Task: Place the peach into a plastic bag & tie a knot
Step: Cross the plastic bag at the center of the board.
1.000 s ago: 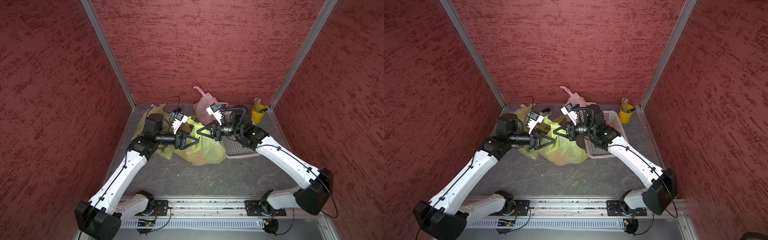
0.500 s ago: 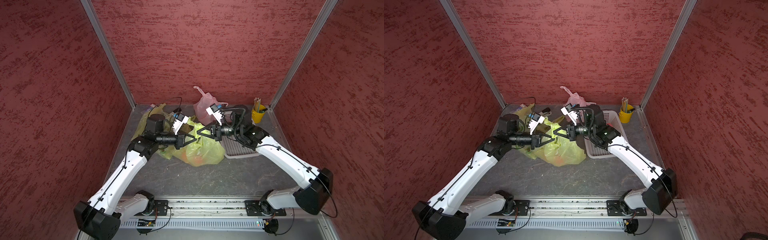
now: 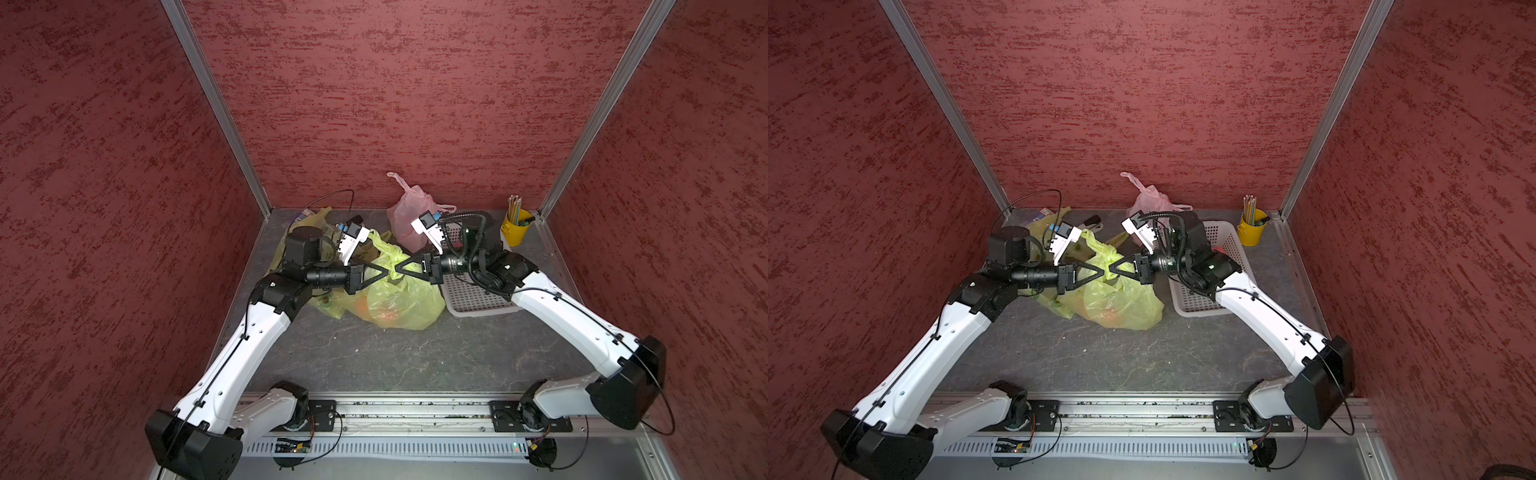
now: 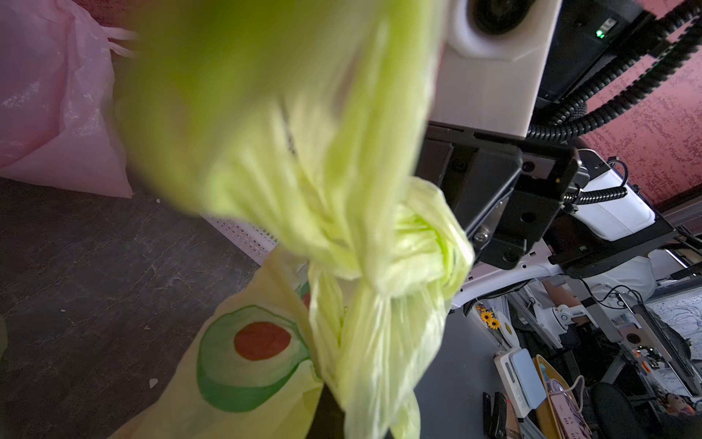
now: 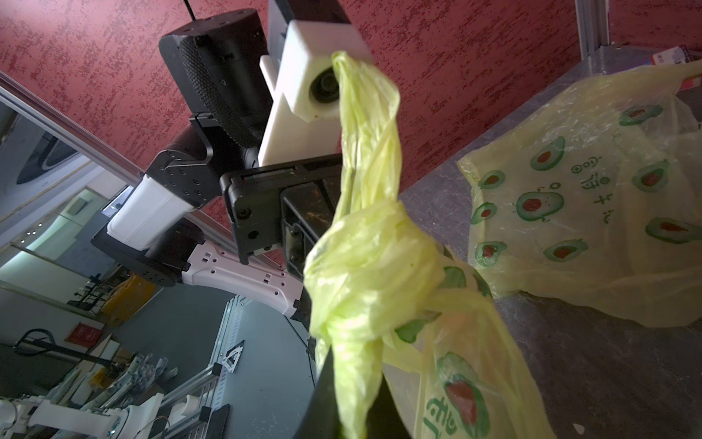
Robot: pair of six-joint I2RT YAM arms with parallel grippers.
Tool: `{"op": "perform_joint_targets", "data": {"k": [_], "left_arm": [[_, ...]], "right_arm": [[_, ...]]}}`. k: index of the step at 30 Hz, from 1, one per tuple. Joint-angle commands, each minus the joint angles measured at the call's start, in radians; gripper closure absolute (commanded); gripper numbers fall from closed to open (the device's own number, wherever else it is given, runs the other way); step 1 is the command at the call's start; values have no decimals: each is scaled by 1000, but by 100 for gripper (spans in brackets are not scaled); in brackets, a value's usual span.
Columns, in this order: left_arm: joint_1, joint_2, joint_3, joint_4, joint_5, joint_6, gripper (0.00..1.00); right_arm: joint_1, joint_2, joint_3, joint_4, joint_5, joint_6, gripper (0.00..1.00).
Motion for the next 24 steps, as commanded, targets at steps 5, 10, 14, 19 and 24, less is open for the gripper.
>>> {"op": "perform_joint_targets", "data": {"k": [5, 10, 14, 19, 24], "left_arm": [[4, -19, 41, 16, 47, -26, 100], [-4, -10, 42, 14, 53, -27, 100], [0, -3, 40, 17, 52, -27, 100], [9, 5, 47, 17, 50, -29, 100], [24, 7, 57, 20, 51, -32, 100]], "right_arm": [[-7, 5, 50, -44, 69, -39, 75], [-7, 10, 53, -40, 55, -36, 72], [-7, 7, 51, -37, 36, -39, 70], [-7, 0, 51, -48, 18, -49, 79], [-7, -9, 51, -71, 19, -63, 79]]}}
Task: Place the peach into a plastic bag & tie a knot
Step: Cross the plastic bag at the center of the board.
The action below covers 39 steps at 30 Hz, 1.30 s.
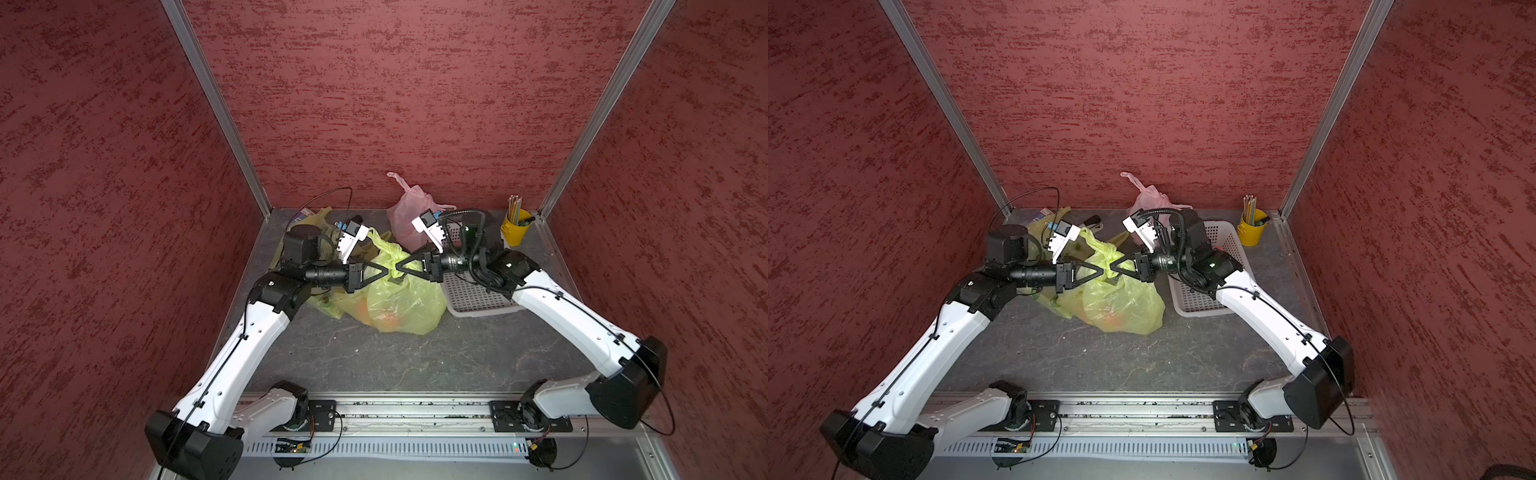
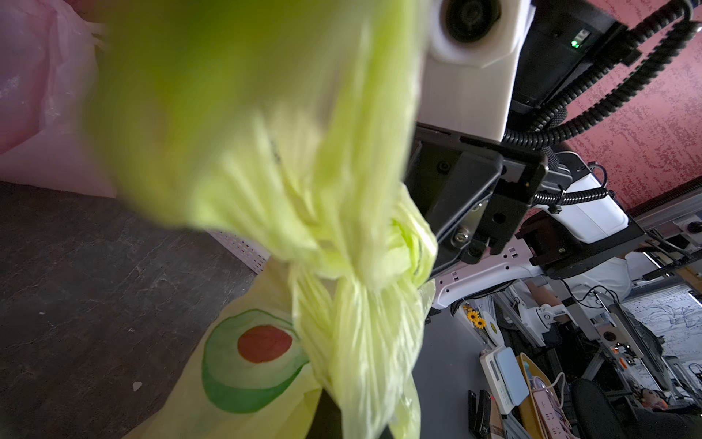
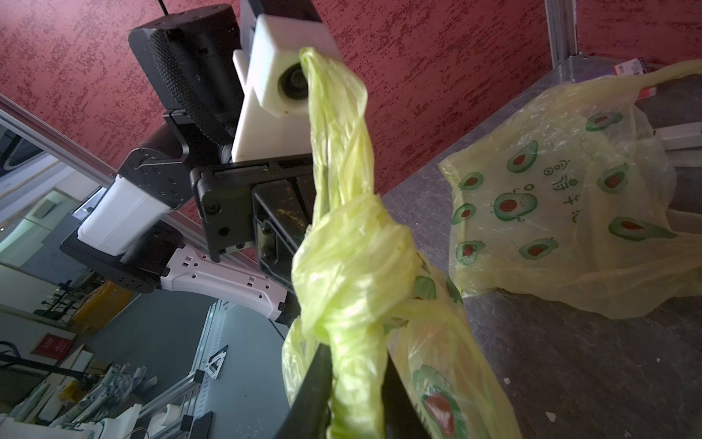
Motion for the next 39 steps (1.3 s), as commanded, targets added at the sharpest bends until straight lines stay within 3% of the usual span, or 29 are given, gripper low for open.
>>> {"op": "perform_joint_targets", "data": {"k": [1, 10, 24, 29, 32, 39], "left_arm": [[13, 5, 41, 21, 22, -7, 100], [19, 13, 44, 27, 38, -17, 100], [11, -3, 46, 37, 75, -54, 100], [-14, -8, 38, 83, 82, -89, 100], [-35, -6, 34, 122, 80, -118, 100], [-123, 10, 9, 196, 17, -154, 100]], "right_arm": [[-5, -14, 29, -25, -14, -27, 78], [-6, -21, 30, -47, 0, -43, 78], [-10, 4, 78, -63, 126, -43, 79], [-10, 27, 98, -50, 183, -27, 89], [-9, 25, 84, 9, 218, 10, 99], [-8, -12, -19, 260, 315, 156, 100]]}}
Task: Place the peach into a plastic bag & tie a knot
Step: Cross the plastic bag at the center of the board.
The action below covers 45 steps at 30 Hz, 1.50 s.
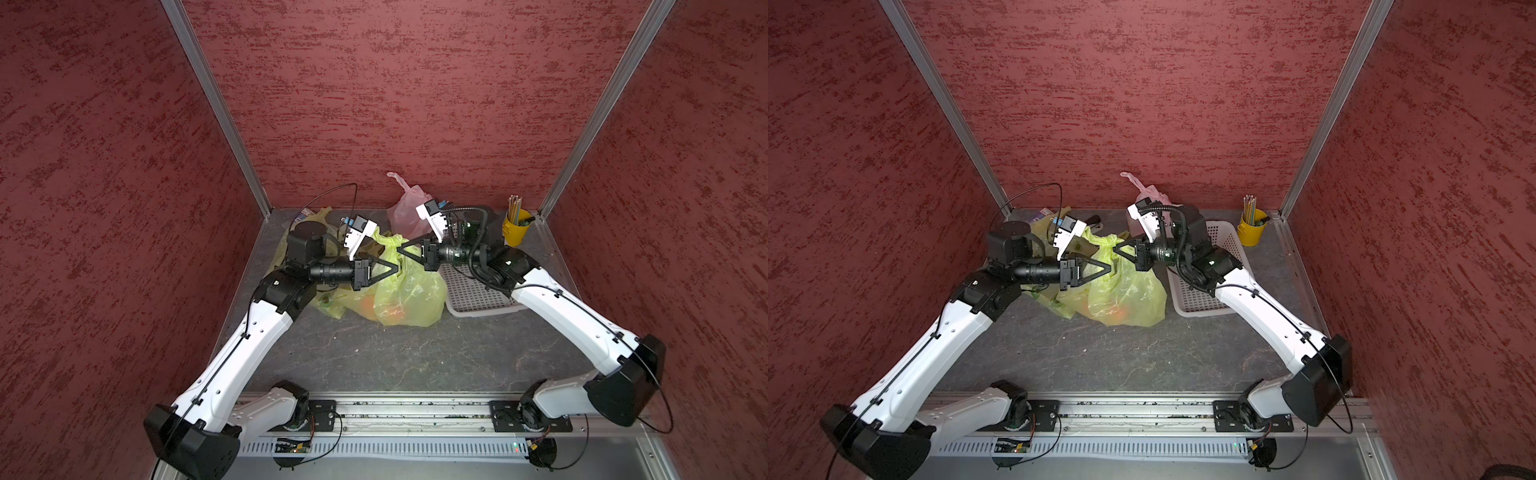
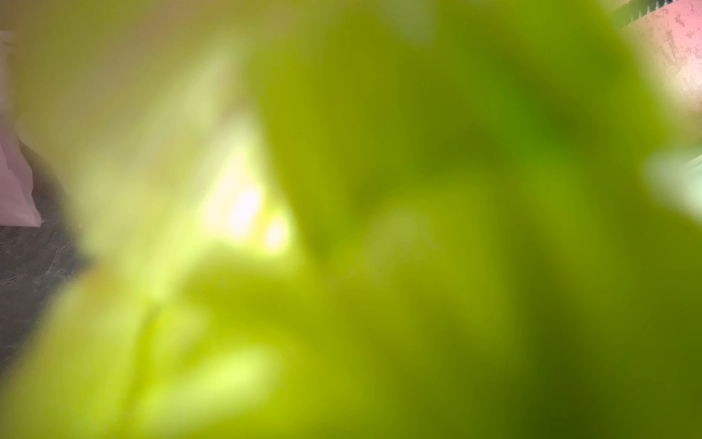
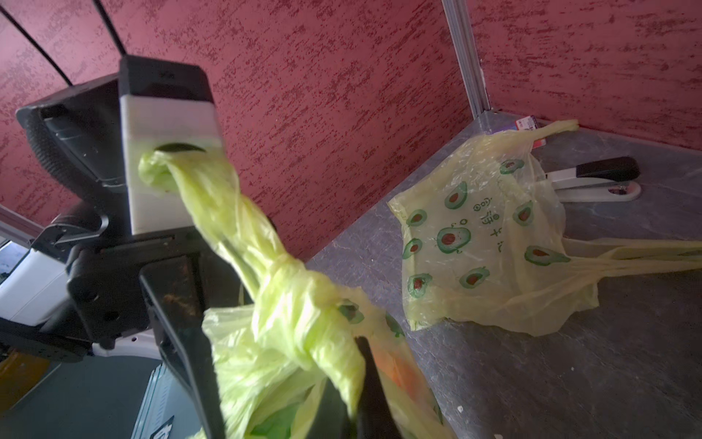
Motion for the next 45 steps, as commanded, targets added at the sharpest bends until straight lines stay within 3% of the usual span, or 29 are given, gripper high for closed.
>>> {"op": "perform_joint_targets", "data": {"k": [1, 7, 11, 14, 15, 19, 29, 40, 45], "left_arm": [[-33, 1, -11, 73, -5, -26, 100], [-93, 33, -30, 135, -77, -41, 100], [-119, 55, -81, 211, -129, -53, 97], [-118, 39, -144, 311, -160, -99, 55], [-118, 25, -167, 349, -167, -111, 47], [-114, -22, -210, 400, -176, -133, 32], [-112, -129, -256, 328, -153, -117, 28], [-196, -77, -345, 572, -224, -207, 28], [-182, -76, -381, 629, -285, -233, 27]], "right_arm": [[-4, -26, -39, 181, 114, 94, 100], [-4, -11, -120, 464, 25, 283, 100], [-4, 17, -209, 824, -69, 540, 100], [-3, 34, -255, 1034, -96, 689, 100], [-2, 61, -262, 1076, -102, 716, 100], [-3, 76, -266, 1131, -109, 747, 100], [-7, 116, -236, 1228, -139, 803, 100], [-6, 175, -213, 1423, -110, 946, 100], [-7, 195, -199, 1480, -141, 997, 100]]}}
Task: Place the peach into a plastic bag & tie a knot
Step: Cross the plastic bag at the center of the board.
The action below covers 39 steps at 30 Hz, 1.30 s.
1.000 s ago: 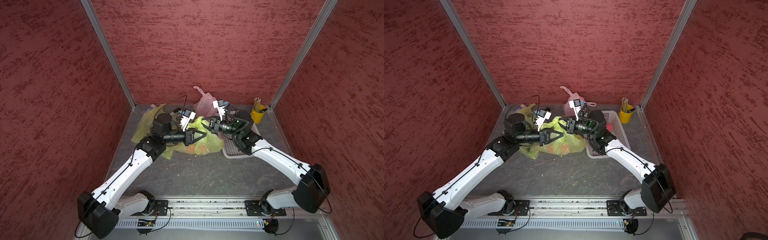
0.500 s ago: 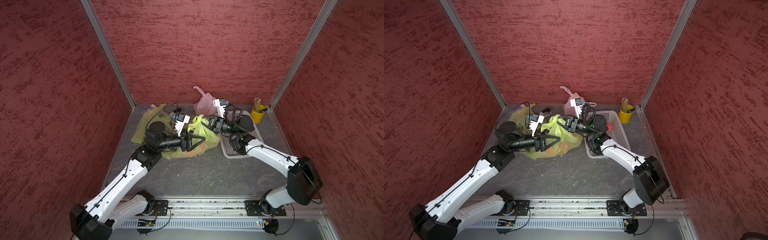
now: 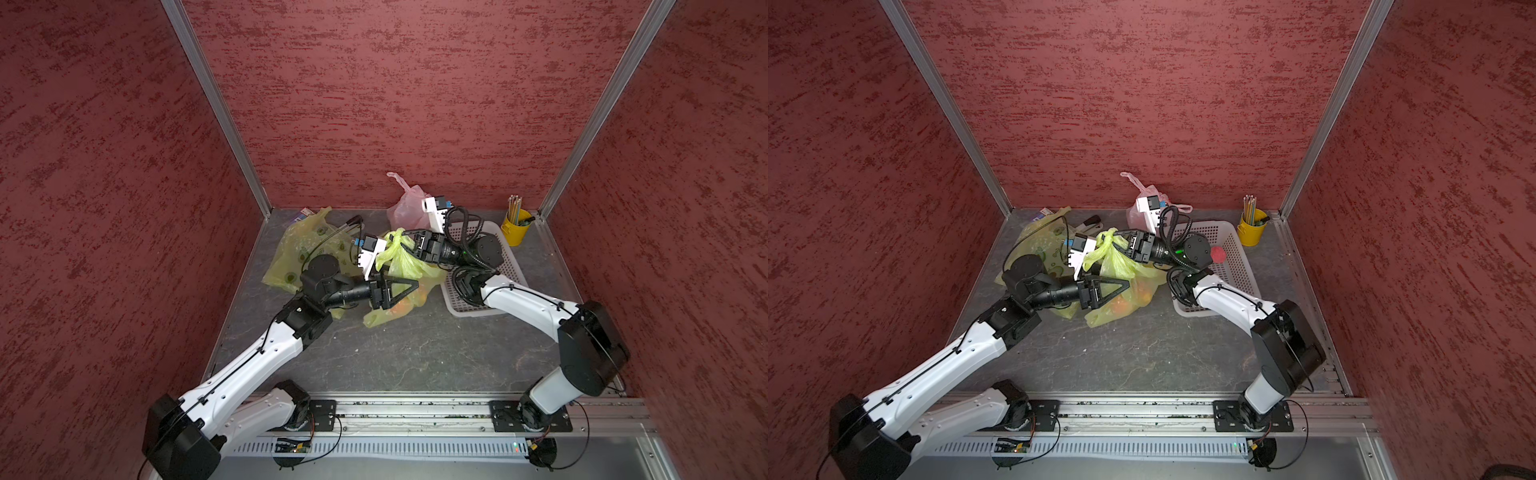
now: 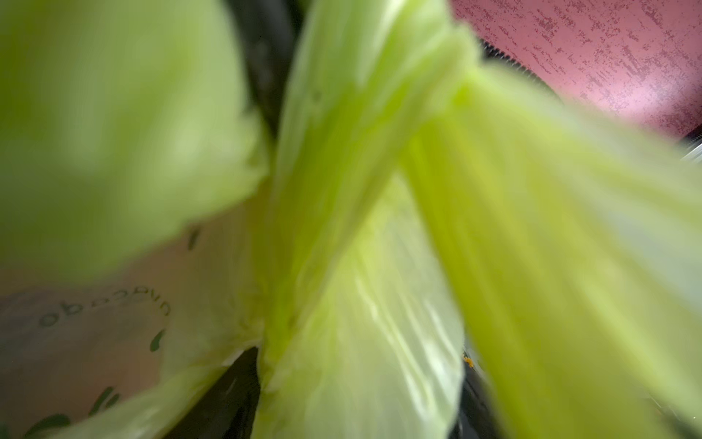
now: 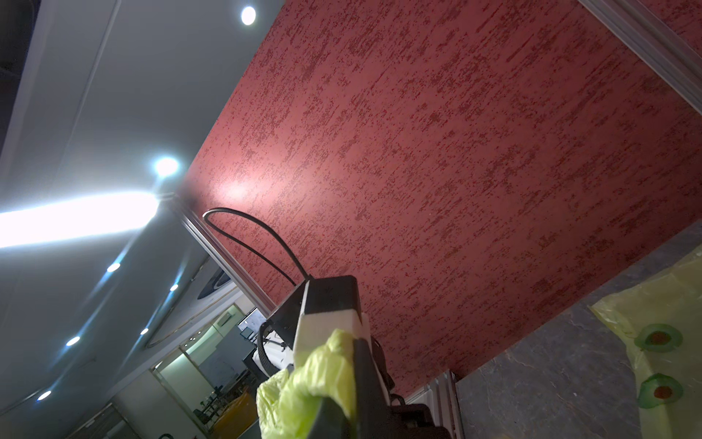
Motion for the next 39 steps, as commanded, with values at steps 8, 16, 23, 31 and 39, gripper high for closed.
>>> {"op": "perform_joint_targets", "data": {"k": [8, 16, 23, 31, 39], "left_arm": [[136, -99, -86, -13, 44, -64, 24], [254, -249, -58, -148, 169, -66, 22], [365, -305, 9, -195, 284, -98, 23], [450, -307, 21, -55, 330, -211, 27], [471, -249, 37, -41, 244, -245, 49]], "right_arm": [[-36, 9, 85, 156, -52, 83, 100], [-69, 27, 116, 136, -117, 70, 100], [-75, 9, 118, 74, -141, 18, 100], [-75, -10, 123, 24, -173, -12, 100], [-75, -33, 129, -2, -191, -32, 100]]}}
